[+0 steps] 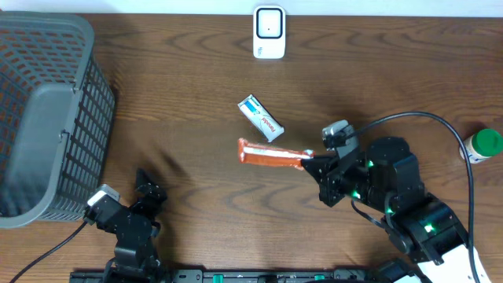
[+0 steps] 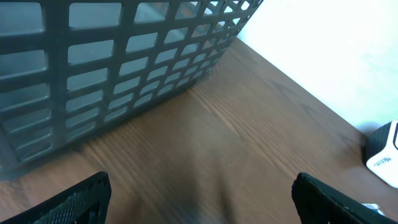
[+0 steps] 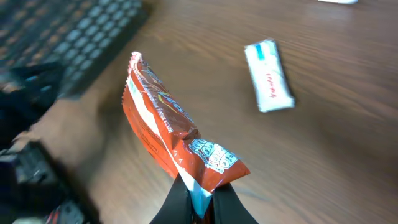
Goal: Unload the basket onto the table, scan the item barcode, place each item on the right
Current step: 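Lift the TOP bar with the right gripper, turning it horizontal, then carry the TOP bar up to the scanner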
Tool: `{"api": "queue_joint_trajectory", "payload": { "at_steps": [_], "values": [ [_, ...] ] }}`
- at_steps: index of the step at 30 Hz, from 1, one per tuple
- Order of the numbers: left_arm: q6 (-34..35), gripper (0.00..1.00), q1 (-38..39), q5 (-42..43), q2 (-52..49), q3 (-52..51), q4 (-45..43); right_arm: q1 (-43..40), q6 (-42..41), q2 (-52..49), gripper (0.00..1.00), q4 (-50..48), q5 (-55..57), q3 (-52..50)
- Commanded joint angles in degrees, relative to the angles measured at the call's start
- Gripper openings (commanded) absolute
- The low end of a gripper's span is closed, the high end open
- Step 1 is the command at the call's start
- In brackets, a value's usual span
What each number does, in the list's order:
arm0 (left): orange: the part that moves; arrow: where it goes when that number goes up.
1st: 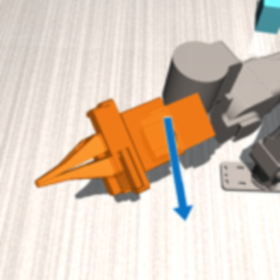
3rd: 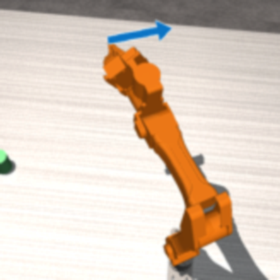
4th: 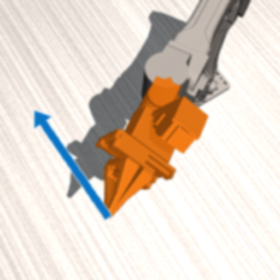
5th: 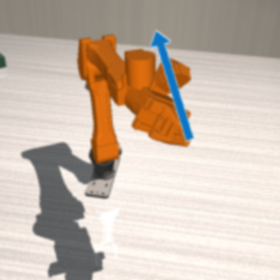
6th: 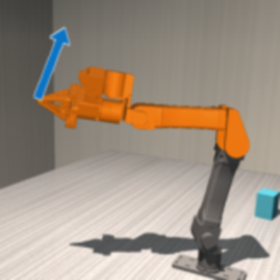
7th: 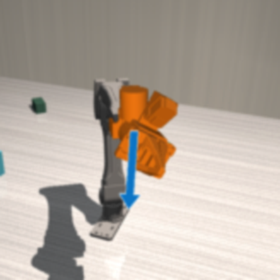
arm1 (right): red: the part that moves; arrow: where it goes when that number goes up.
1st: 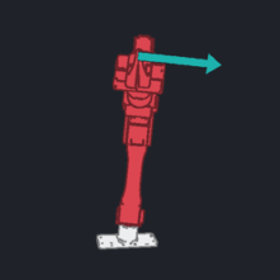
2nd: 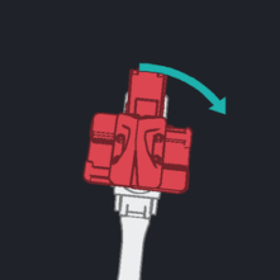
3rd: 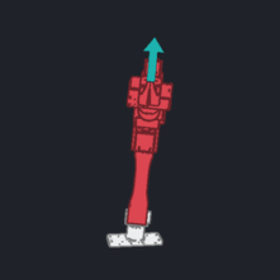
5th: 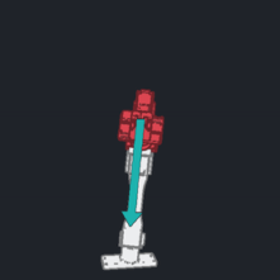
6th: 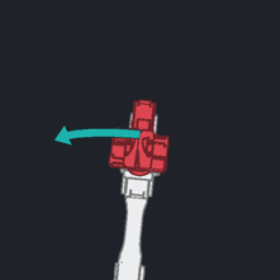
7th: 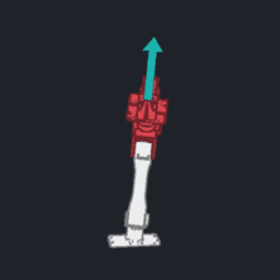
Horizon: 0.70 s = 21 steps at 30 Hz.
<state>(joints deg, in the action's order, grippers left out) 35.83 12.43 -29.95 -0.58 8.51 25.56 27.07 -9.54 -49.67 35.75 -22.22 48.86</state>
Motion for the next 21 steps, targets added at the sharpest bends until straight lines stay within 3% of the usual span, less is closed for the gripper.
{"api": "queue_joint_trajectory", "payload": {
  "at_steps": [1,6,21],
  "values": [
    [0.02,0.93,-0.15,-0.28,0.31,-0.79,1.62,0.24,3.28,0.59,0.01,-0.39,-7.17,0.44],
    [0.02,0.93,-0.13,-0.31,0.31,-0.79,1.62,0.22,3.43,0.59,0.01,-2.43,-11.34,0.44],
    [0.02,0.93,-0.13,-0.31,0.31,-0.79,1.62,-0.57,1.86,0.52,0.01,-2.64,-8.07,0.44]
  ]
}}
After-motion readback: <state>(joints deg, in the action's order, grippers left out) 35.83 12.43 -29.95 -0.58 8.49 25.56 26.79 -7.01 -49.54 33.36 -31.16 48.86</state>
